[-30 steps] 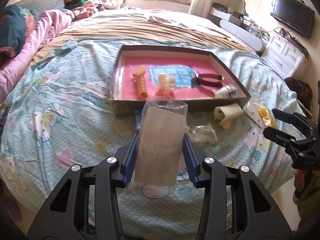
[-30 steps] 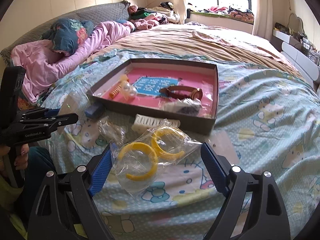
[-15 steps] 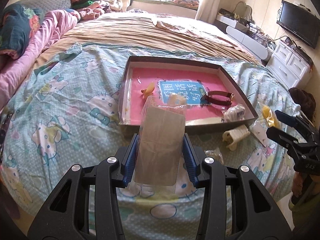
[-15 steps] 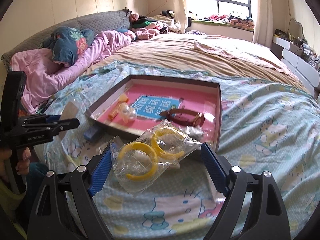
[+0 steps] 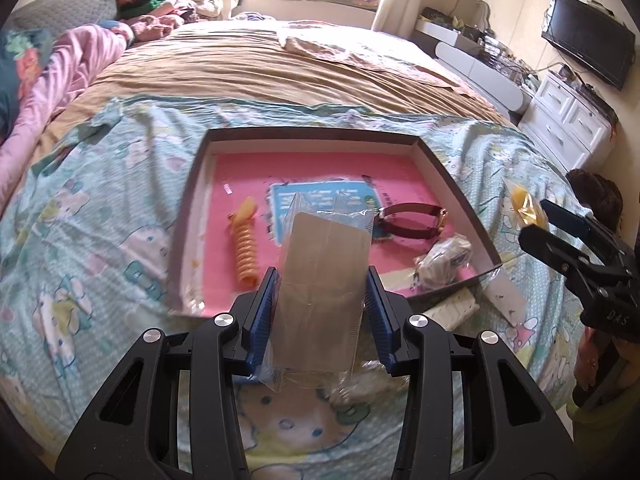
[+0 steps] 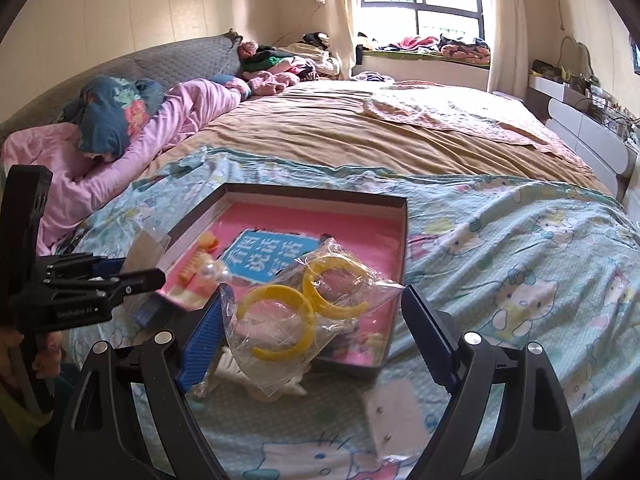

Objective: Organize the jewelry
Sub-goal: 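Lower the sleeve and bangle bag into the tray and open both tools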

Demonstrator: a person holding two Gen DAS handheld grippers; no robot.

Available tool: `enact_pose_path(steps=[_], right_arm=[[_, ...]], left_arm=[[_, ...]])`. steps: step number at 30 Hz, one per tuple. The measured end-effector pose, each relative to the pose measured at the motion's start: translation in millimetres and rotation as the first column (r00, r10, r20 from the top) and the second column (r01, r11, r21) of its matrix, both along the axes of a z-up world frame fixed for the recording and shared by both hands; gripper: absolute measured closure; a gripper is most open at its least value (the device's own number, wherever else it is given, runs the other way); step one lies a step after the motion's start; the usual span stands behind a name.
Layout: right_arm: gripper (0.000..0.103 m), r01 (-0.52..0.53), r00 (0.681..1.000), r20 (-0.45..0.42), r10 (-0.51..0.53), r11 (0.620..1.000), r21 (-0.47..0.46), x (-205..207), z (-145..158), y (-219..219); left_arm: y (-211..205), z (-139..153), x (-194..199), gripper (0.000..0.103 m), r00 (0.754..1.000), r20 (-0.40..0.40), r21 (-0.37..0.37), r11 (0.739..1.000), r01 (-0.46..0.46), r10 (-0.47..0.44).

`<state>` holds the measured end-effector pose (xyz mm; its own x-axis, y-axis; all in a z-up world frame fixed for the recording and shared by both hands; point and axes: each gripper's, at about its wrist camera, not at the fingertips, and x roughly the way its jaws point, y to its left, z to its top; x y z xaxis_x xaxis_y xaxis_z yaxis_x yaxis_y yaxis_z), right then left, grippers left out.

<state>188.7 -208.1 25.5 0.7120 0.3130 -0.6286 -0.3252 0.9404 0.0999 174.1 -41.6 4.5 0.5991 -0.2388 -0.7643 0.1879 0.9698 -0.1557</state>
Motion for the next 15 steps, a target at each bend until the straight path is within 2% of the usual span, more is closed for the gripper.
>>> enact_pose_path(steps=[15], right_arm=[[0.019,-0.010,0.999,-0.054,0.009,0.999,-0.034,57,-10,-6]], left_arm=[[-35,-20,39,0.069,0.994,-0.082,0.024,0.997,0.078,-0.076]])
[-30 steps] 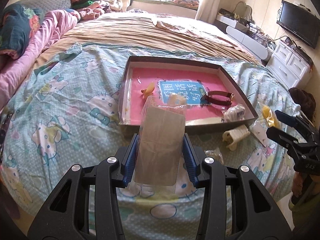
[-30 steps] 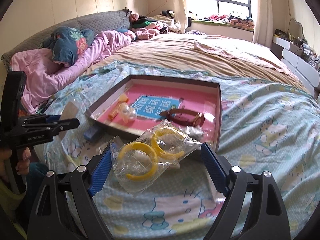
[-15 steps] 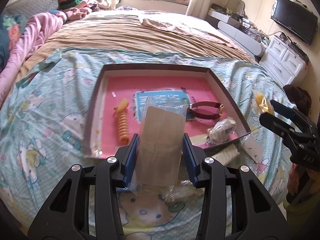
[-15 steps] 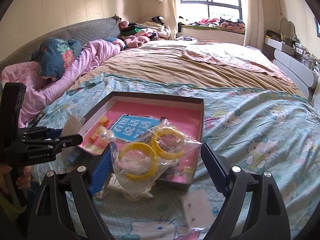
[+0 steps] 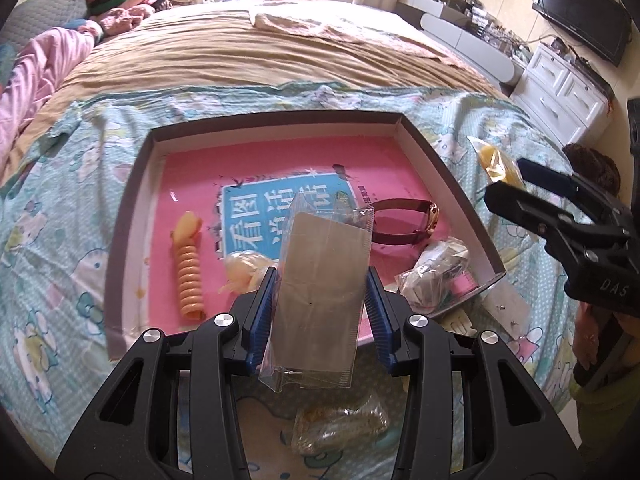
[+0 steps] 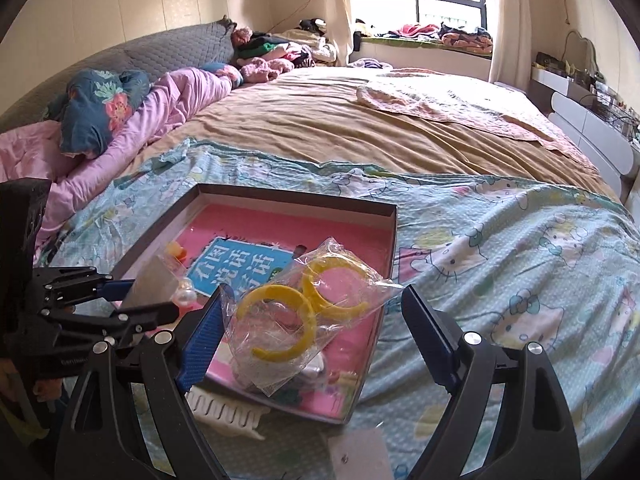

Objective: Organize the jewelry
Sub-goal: 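Lower the sleeve and bangle bag into the tray and open both tools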

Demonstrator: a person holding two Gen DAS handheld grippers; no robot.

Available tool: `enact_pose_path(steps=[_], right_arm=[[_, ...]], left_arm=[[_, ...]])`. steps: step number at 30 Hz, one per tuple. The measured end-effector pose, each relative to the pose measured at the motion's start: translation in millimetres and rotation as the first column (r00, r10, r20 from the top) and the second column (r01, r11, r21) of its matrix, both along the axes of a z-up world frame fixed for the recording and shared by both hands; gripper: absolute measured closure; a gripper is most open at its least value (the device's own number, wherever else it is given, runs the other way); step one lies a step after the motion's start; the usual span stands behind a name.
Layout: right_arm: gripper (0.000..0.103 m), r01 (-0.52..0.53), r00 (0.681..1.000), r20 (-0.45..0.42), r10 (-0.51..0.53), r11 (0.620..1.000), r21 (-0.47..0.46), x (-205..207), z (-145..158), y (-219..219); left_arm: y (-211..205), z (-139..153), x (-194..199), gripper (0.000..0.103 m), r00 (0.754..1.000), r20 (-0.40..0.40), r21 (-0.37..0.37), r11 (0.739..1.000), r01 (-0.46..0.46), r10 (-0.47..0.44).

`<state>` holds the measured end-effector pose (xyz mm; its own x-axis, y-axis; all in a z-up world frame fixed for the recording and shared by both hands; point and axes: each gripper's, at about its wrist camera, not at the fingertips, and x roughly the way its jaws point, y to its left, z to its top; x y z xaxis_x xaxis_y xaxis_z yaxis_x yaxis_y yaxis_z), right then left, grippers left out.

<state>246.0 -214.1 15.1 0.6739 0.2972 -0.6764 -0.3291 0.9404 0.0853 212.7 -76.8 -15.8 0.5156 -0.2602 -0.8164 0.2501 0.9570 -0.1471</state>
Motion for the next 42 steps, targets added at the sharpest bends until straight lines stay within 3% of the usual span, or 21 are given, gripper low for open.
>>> enact_pose_path(steps=[18,21,31,39,42], right_arm=[[0.019,-0.017,0.993,-0.119,0.013,0.999,-0.033,46,-23,4],[0.019,-0.020,0.991,-0.133,0.015,0.999,-0.035,51,-26,7],[0.016,0.002,0.977,-0.212,-0.007,1.000,-0.024,64,-42,14],[0.011,0.051,0.975,-0.219,-0.048,0.999,0.008,55,-40,9],[0.009,0.056,0.977,-0.206,-0.051,0.998,0.021,49,-32,6]], left_arm=[[-5,-14,28,0.067,0.997,-0.066,0.032,0.999,0.038,-0.036],[-4,-14,30,0.060,0.996,-0.074,0.031,0.999,0.043,-0.041],[5,-5,27,0.056,0.996,-0.072,0.040,0.998,0.056,-0.053],[18,10,18,0.054,0.997,-0.056,0.059,0.997,0.051,-0.047],[24,18,14,0.042,0.998,-0.040,0.055,0.998,0.044,-0.042]])
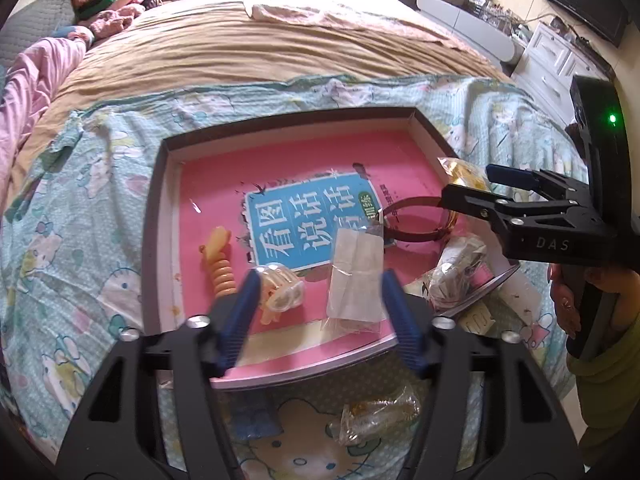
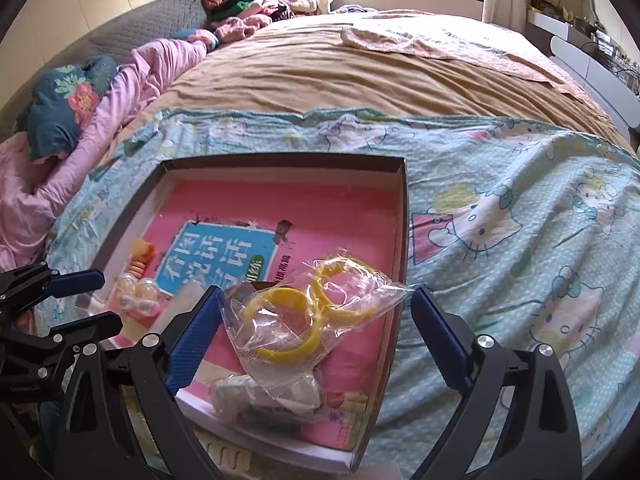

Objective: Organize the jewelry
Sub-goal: 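Lower the sleeve and bangle bag into the tray and open both tools, then withdraw both tools from the tray toward the remaining items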

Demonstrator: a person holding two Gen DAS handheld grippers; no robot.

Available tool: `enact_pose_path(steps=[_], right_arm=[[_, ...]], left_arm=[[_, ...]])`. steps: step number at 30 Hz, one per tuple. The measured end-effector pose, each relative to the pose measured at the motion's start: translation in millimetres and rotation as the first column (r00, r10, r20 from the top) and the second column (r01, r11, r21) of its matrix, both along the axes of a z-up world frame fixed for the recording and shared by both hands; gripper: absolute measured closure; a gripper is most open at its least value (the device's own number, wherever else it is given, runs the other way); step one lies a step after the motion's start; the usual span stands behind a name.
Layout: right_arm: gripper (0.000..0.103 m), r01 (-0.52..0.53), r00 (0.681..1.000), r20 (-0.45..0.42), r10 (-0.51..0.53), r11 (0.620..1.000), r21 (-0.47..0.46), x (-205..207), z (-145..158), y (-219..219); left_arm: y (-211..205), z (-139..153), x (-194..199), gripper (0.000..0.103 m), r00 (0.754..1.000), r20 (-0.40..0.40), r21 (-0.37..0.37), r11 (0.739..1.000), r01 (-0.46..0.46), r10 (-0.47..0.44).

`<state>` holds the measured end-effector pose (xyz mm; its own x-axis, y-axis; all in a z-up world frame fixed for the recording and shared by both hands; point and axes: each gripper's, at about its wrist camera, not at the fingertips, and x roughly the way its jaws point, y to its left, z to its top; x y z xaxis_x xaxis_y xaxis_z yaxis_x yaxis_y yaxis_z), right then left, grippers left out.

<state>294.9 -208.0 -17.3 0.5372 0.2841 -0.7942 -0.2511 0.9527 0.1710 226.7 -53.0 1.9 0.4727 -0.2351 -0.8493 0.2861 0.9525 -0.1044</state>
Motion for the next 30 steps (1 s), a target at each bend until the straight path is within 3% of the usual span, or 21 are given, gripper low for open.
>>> enact_pose_path(steps=[5,15,20,22,30], right_arm=[[0.008,0.015,1.000,0.024,-0.015,1.000,-0.002,-9,13,0],[0.006,0.033,0.999,0.043,-0.032,0.999,-0.019,-16,28,15],[0.006,0.042,0.994,0.098,-0.040,0.999,-0.027,-33,52,19],[0.006,0.051,0.990,0.131,-0.047,0.998,-0.028,-44,66,18],[0.005,0.076,0.969,0.238,-0.070,0.997,-0.015,-90,108,17]], left_arm=[[9,11,-8,0.042,1.000,0.020,-0.007,1.000,-0.006,0.006],[26,32,-16,0.031,0.998,0.057,-0.025,1.000,-0.009,0.011],[35,45,-23,0.027,0.996,0.081,-0.045,0.999,-0.025,0.028],[39,50,-26,0.018,0.995,0.089,-0.053,0.998,-0.035,0.040],[53,73,-51,0.015,0.988,0.141,-0.066,0.996,-0.052,0.061]])
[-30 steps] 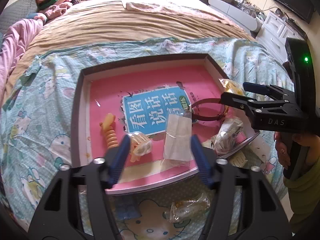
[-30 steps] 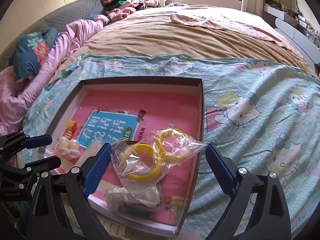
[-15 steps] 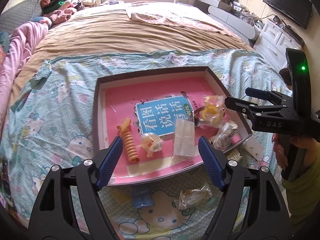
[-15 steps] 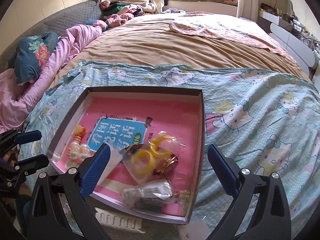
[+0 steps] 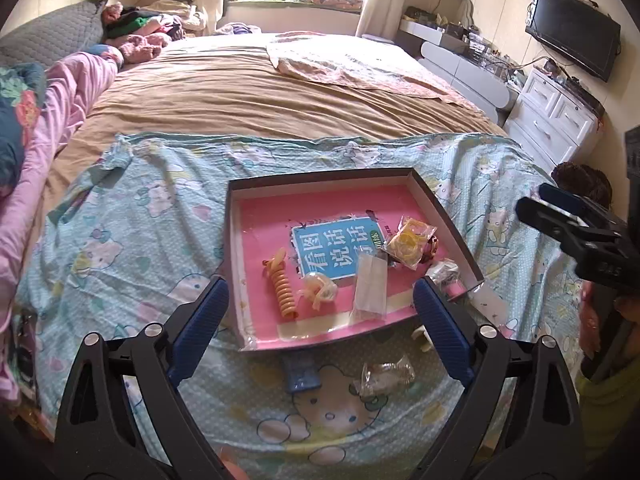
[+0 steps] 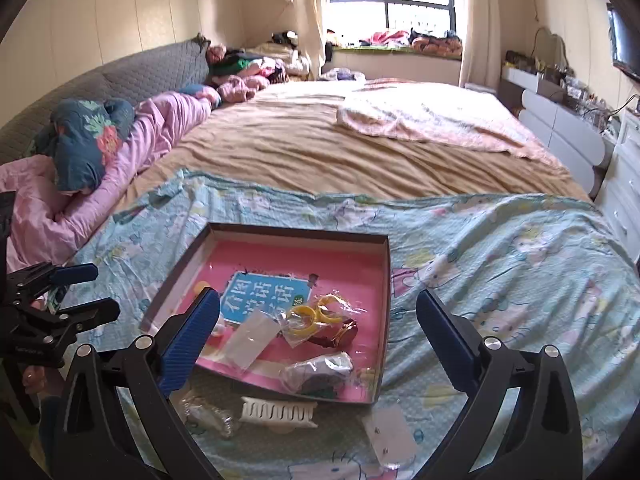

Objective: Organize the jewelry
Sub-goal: 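Withdraw both tools from the tray toward the remaining items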

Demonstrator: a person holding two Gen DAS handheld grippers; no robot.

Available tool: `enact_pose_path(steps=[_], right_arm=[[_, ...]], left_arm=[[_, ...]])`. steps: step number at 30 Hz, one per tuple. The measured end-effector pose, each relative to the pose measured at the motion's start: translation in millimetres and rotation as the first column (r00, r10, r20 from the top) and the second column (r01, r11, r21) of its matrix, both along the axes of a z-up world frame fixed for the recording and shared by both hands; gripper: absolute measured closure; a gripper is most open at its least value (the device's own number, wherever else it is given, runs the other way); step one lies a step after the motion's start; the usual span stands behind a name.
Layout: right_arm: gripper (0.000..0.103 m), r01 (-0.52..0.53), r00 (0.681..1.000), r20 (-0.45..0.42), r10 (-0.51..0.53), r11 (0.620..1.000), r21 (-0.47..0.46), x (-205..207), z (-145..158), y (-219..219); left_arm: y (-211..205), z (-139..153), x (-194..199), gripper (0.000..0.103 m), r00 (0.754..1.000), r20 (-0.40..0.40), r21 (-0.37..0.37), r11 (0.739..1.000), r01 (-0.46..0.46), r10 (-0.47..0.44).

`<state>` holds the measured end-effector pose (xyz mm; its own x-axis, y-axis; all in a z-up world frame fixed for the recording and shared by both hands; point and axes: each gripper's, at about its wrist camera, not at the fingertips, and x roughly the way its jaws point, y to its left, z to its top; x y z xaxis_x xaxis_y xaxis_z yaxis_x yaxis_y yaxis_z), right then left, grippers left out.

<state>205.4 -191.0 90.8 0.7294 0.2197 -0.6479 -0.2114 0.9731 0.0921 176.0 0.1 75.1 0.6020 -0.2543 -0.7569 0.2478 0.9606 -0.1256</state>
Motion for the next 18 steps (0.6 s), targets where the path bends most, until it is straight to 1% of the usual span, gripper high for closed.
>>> enact_pose_path(steps=[5,9,13,18], right_arm=[[0.005,0.008,0.999,0.046,-0.008,1.000,0.001,-29,19,-1],[0.005,0.014,0.997,0.076,-0.013,1.000,-0.009,-48,28,-2],[0.005,0.023,0.996,0.087,-0.022,1.000,-0.013,-63,31,-4],[0.005,0.031,0.997,0.075,-0.030,0.999,-0.016,-75,26,-6]], left_arm=[[6,8,-15,0.015,1.000,0.020,0.008,1.000,-0.007,0.006],[9,14,-26,0.015,0.999,0.038,0.008,1.000,-0.011,0.010],[13,18,-36,0.015,0.999,0.047,0.004,1.000,-0.020,0.020],[16,16,-47,0.015,0.998,0.052,0.011,1.000,-0.029,0.028]])
